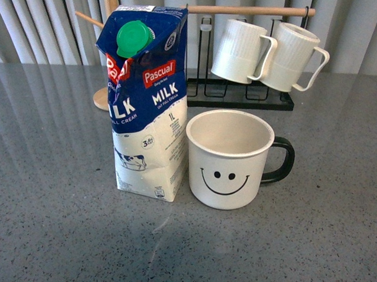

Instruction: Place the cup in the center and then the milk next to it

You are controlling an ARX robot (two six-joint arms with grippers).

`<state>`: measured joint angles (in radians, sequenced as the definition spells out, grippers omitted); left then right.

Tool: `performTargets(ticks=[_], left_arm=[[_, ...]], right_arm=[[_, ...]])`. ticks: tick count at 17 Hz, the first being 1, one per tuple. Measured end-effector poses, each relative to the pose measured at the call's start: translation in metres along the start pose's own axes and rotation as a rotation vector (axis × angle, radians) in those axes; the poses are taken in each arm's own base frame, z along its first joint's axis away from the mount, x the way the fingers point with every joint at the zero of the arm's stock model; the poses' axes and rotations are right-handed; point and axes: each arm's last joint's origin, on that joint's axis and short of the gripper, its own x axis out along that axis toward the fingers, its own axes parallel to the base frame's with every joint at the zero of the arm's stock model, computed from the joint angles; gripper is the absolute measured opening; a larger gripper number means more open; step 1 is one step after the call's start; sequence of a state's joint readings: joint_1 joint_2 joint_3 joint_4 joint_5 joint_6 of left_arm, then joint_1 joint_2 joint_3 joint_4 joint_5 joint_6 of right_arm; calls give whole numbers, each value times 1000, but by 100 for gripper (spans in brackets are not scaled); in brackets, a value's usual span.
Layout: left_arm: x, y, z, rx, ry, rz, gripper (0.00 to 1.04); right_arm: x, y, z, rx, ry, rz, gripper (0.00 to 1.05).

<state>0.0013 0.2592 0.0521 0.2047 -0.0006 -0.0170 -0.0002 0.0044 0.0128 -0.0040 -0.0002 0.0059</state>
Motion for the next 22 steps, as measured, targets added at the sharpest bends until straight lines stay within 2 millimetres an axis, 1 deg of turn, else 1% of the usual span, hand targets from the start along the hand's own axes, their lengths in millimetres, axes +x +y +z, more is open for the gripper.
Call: performTargets(ticks=[3,5,6,8,9,10,11,20,21,22], left_arm=[[-3,0,-3,0,-3,0,1],[-5,0,-9,0,-5,0,1],[-6,0,-8,0,-20,-1,1],[-14,0,-15,0,35,-1,1],[-16,0,-11,0,-12,0,1],[-16,0,-10,1,-15,2,1],[-16,0,-13,1,8,1,1],[-16,0,-12,0,-3,0,1],[-16,0,-12,0,-3,0,9],[-16,0,-12,0,-3,0,24]], right_arm=[[0,0,0,0,0,0,98],[0,0,0,0,0,0,98],[0,0,0,0,0,0,98],[0,0,0,0,0,0,98],[0,0,0,0,0,0,98],[0,0,0,0,-1,1,98],[0,0,0,0,-1,0,98],[0,0,0,0,0,0,98],[0,0,0,0,0,0,98],[0,0,0,0,0,0,98]])
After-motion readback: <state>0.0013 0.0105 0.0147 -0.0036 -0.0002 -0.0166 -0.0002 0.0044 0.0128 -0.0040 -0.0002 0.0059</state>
